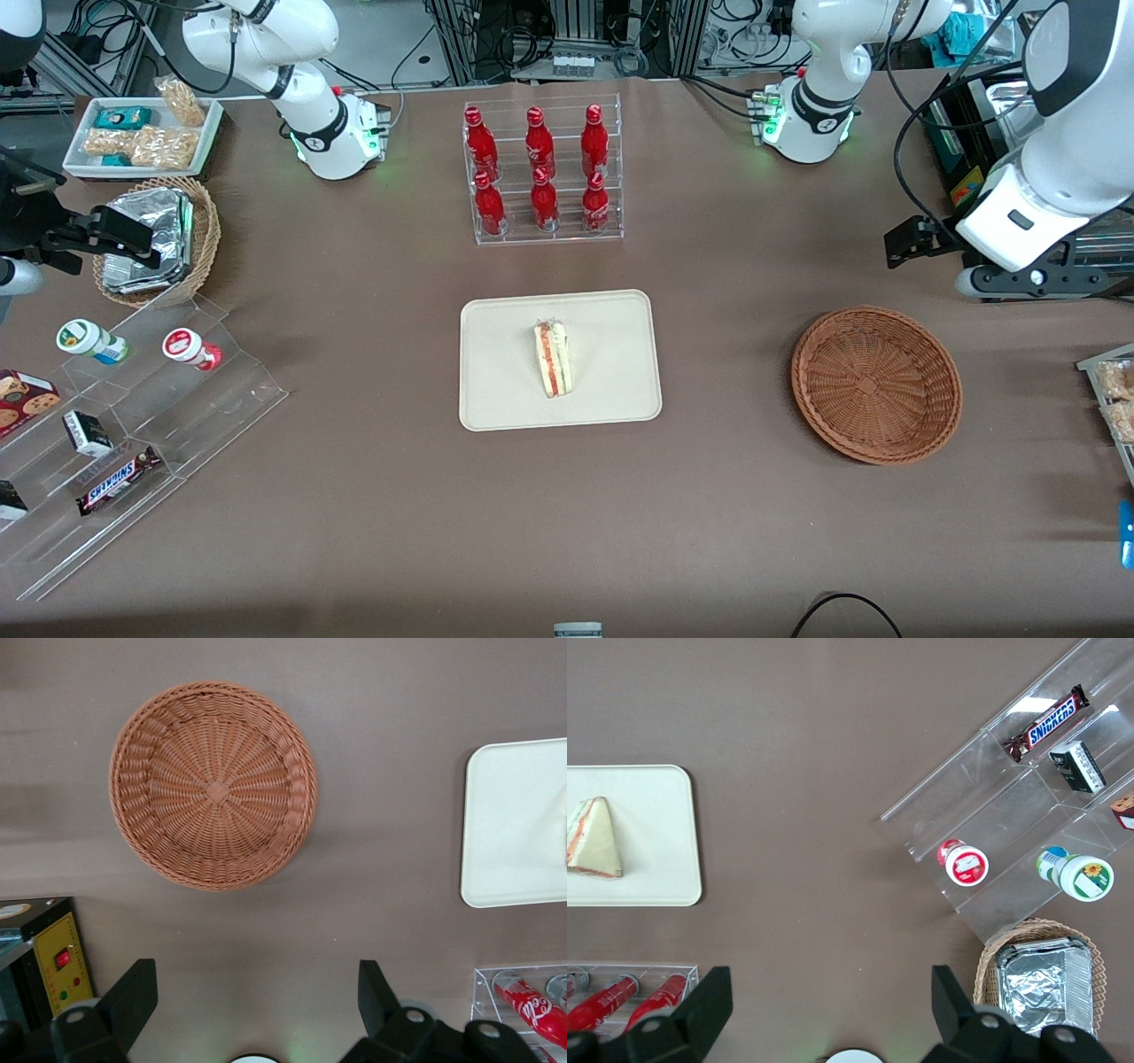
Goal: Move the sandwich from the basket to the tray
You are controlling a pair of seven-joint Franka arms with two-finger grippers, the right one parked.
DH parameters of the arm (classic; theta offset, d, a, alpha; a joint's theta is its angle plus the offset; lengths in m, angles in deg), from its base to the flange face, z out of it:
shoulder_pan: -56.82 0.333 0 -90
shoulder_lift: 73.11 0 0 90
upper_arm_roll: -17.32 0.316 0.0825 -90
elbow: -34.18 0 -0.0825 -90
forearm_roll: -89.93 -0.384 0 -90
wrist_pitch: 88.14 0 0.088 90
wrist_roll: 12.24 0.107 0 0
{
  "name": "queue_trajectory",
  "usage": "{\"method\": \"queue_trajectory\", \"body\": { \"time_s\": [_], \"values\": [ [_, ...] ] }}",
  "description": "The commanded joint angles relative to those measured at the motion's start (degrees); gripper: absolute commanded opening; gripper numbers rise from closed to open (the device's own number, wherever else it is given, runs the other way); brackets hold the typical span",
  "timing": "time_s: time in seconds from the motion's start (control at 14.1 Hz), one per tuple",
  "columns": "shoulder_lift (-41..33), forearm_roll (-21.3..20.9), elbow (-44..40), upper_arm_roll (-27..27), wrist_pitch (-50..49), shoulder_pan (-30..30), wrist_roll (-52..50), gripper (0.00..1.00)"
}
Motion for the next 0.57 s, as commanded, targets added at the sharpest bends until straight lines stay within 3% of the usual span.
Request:
{"method": "queue_trajectory", "body": {
  "time_s": [0.0,0.5],
  "values": [
    [-1.12,-1.0,-2.08,0.08,-0.23,1.19,1.28,1.0],
    [-1.39,0.06,-3.06,8.16,0.47,-1.53,4.09,1.0]
  ]
}}
